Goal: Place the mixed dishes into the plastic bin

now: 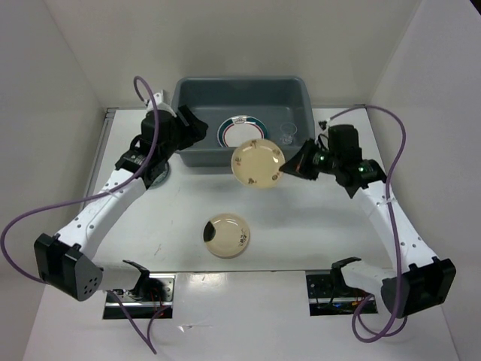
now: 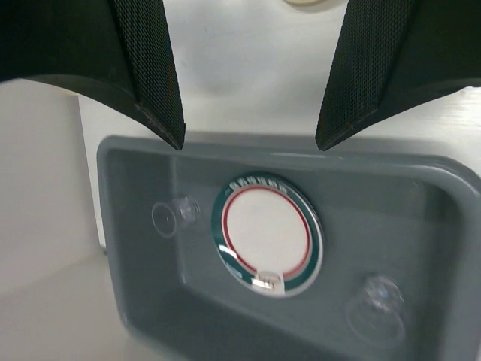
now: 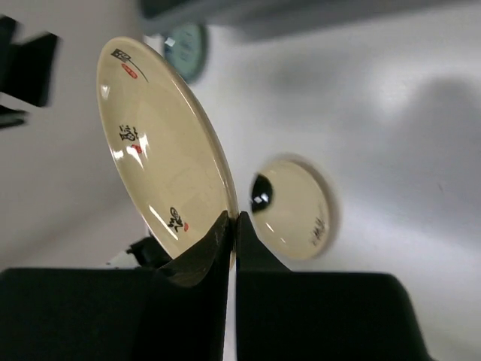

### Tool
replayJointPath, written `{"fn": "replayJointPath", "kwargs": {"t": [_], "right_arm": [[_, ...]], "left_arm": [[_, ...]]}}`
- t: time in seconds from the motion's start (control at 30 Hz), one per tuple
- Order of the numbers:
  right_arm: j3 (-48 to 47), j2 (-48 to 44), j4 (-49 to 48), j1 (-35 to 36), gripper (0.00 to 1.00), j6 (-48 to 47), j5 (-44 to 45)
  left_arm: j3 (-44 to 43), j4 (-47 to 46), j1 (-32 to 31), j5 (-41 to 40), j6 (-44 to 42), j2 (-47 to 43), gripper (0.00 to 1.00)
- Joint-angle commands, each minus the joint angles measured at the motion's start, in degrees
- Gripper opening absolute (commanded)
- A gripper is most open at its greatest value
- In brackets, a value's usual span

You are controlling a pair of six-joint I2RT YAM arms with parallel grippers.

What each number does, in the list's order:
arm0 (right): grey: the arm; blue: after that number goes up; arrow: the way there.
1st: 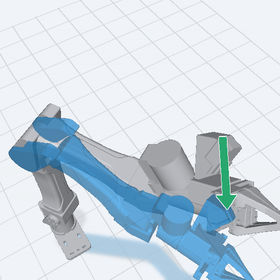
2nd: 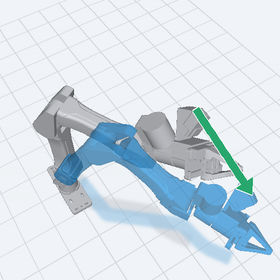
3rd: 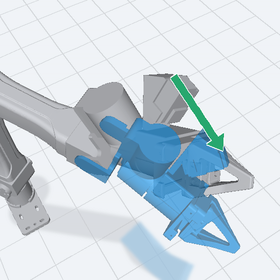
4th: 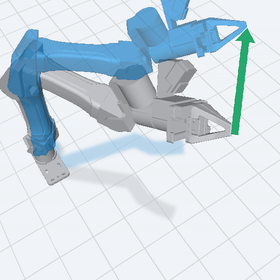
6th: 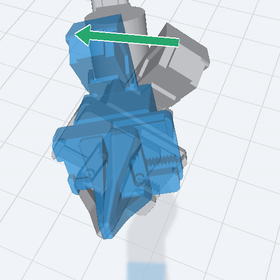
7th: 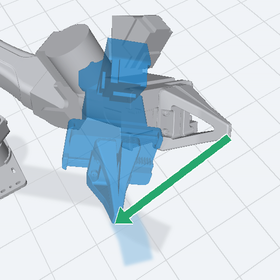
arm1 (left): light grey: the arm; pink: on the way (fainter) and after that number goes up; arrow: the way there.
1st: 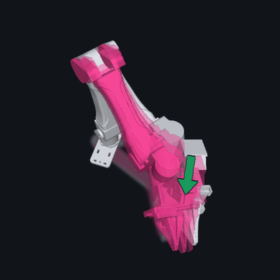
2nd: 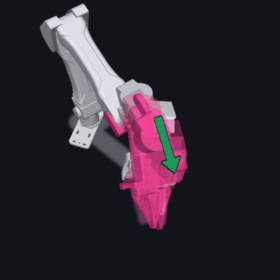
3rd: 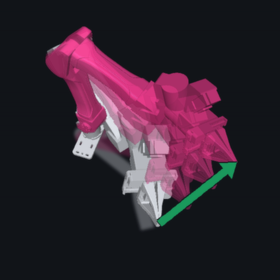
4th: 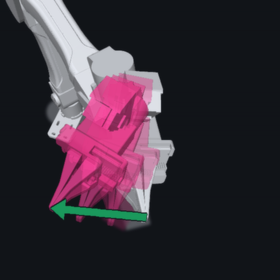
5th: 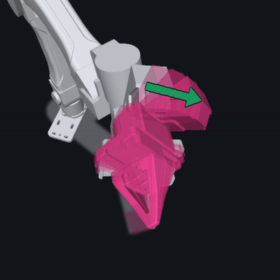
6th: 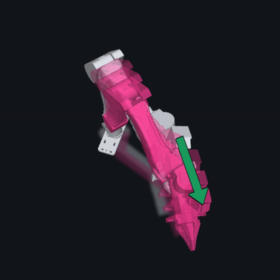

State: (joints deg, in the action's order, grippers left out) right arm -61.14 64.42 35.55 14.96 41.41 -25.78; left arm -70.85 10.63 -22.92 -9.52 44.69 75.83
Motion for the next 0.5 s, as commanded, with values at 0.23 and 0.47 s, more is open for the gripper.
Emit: {"fn": "replayJointPath", "kwargs": {"t": [0.23, 0.47], "right_arm": [[-29.08, 23.79, -12.0, -0.11, 0.0, -5.1, 2.83], [-39.4, 40.68, -12.08, -0.11, 0.0, -10.29, 9.77]], "left_arm": [[-1.49, -0.44, 1.91, -1.82, -3.64, -2.18, 0.78], [3.69, 1.5, 2.44, -0.24, -3.64, -2.71, 0.78]]}}
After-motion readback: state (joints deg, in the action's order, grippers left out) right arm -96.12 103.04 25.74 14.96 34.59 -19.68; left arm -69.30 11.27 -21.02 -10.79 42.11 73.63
